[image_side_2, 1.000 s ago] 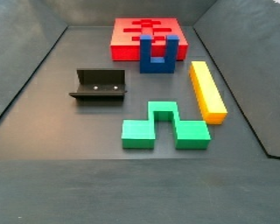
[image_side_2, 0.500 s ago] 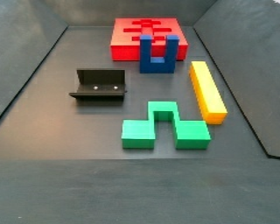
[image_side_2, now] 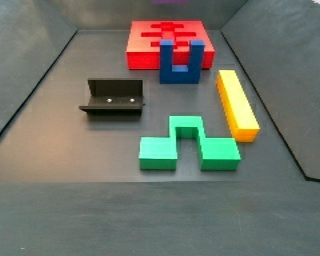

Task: Pick up the purple object. Move up. Place the purple object on the fixture. Regrasp the purple object. Move to above the board. Insert the purple object.
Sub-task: Insert the purple object.

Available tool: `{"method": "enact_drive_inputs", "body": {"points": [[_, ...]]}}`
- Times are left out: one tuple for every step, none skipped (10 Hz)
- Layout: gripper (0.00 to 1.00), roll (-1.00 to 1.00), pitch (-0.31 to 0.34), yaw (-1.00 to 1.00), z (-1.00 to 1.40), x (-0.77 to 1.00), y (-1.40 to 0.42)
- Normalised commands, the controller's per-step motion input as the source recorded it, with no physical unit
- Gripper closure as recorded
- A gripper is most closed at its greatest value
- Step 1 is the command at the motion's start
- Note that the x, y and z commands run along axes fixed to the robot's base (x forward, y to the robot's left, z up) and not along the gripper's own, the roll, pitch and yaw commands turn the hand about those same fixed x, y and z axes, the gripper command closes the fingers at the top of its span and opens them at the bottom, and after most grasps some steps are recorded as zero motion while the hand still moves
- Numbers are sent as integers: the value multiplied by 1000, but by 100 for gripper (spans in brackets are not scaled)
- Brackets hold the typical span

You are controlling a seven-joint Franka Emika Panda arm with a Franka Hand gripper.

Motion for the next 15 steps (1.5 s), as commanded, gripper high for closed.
{"method": "enact_drive_inputs", "body": {"points": [[100, 200, -91, 294, -357, -151, -306], [100, 161, -81, 237, -391, -51, -331], [100, 200, -99, 137, -457, 0, -403], [100, 247, -96, 0, -437, 131, -411], [100, 271, -63, 0, -357, 211, -394], [100, 280, -7, 0, -303, 263, -269], [100, 286, 0, -66, -154, 394, -103], [100, 240, 41, -80, -74, 389, 0], [100, 123, 63, 0, -163, 289, 0], [100, 14, 77, 0, -166, 251, 86], [100, 0, 51, 29, -257, 149, 123], [100, 0, 51, 0, -240, 83, 186], [100, 7, 56, 0, -160, 29, 240], [100, 0, 61, 0, -94, 0, 260], [100, -103, 47, -20, -46, -86, 226]]}}
